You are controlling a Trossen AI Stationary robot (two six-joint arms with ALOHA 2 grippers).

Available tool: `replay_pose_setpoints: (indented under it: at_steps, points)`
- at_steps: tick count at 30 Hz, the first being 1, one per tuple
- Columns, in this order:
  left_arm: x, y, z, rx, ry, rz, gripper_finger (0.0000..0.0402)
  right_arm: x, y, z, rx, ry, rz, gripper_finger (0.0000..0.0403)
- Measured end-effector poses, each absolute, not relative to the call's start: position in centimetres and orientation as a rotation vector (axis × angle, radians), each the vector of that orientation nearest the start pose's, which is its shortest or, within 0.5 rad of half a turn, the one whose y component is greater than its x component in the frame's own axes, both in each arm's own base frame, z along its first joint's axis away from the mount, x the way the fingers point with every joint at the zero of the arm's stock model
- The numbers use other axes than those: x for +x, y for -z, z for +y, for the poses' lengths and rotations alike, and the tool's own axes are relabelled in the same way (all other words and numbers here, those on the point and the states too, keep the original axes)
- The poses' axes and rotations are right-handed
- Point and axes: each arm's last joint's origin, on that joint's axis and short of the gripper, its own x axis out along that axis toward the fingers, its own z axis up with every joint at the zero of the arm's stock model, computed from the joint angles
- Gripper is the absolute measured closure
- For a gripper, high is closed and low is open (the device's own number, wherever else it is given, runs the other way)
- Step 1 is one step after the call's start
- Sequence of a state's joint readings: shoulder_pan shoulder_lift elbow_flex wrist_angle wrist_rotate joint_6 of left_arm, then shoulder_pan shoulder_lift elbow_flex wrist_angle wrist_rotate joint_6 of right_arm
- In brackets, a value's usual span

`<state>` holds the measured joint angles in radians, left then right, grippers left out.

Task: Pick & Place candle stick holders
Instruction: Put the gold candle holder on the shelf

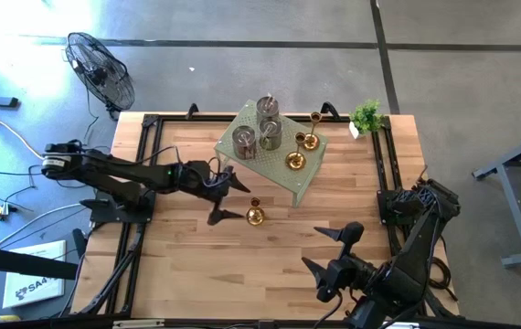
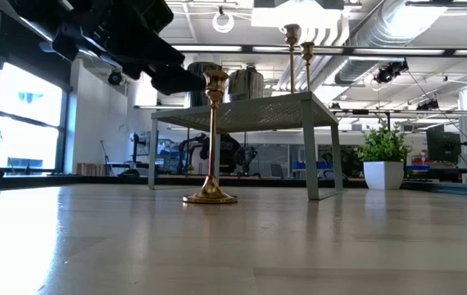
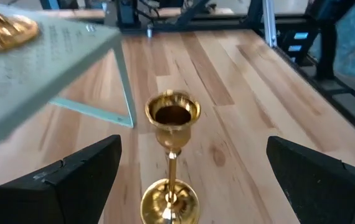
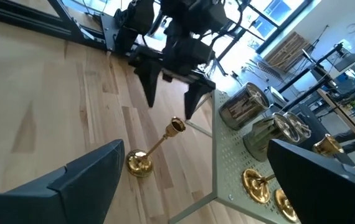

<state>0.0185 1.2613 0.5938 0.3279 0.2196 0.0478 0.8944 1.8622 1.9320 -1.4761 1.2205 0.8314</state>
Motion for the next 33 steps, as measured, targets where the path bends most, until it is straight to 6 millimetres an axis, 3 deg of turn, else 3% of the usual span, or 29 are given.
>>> replay_pose_setpoints:
  at_steps: [13,22,26,33]
  points:
    - [28.3,-19.6,-0.2,0.012,0.261,0.292,0.0007,23.9,-35.7,25.5,-0.426,0.497,0.497,0.0013]
    - [28.5,-20.2,-0.1,0.045,0.217,0.224,0.0007,23.9,-35.7,25.5,-0.433,0.496,0.497,0.0013]
    - [28.6,-19.8,0.1,0.052,0.141,0.245,0.0007,23.9,-35.7,25.5,-0.436,0.497,0.496,0.0013]
    - [29.1,-19.2,0.1,0.052,0.155,0.232,0.0008,23.9,-35.7,25.5,-0.436,0.496,0.496,0.0013]
